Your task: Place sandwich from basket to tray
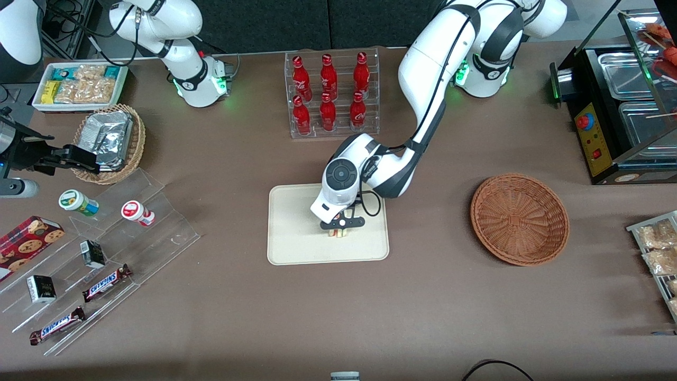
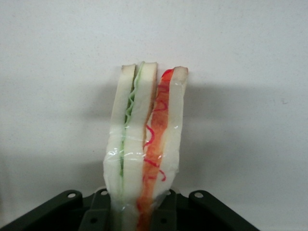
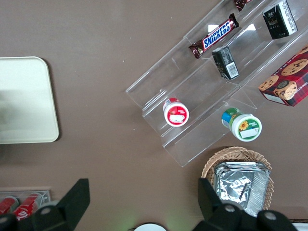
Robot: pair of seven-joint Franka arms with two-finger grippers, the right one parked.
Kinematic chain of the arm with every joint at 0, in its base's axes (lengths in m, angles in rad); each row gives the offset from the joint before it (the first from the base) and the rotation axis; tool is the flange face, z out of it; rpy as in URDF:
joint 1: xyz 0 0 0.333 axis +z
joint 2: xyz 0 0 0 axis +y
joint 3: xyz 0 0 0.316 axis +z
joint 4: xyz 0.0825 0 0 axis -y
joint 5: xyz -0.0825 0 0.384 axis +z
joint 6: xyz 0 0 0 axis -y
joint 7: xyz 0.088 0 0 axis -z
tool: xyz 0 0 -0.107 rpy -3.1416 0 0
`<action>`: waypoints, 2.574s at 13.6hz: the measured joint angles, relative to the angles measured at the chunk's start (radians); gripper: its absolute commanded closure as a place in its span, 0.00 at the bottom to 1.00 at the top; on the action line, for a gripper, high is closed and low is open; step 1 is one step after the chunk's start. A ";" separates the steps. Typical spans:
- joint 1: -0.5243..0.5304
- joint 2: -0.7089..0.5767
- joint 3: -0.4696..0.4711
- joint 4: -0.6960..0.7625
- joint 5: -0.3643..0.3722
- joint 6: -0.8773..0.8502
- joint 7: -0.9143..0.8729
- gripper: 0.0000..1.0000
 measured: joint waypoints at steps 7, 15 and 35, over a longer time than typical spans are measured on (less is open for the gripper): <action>0.000 -0.004 0.002 0.022 0.055 -0.006 0.000 0.00; 0.088 -0.312 0.020 -0.039 0.111 -0.353 0.002 0.00; 0.658 -1.096 0.025 -0.415 0.164 -0.705 0.759 0.00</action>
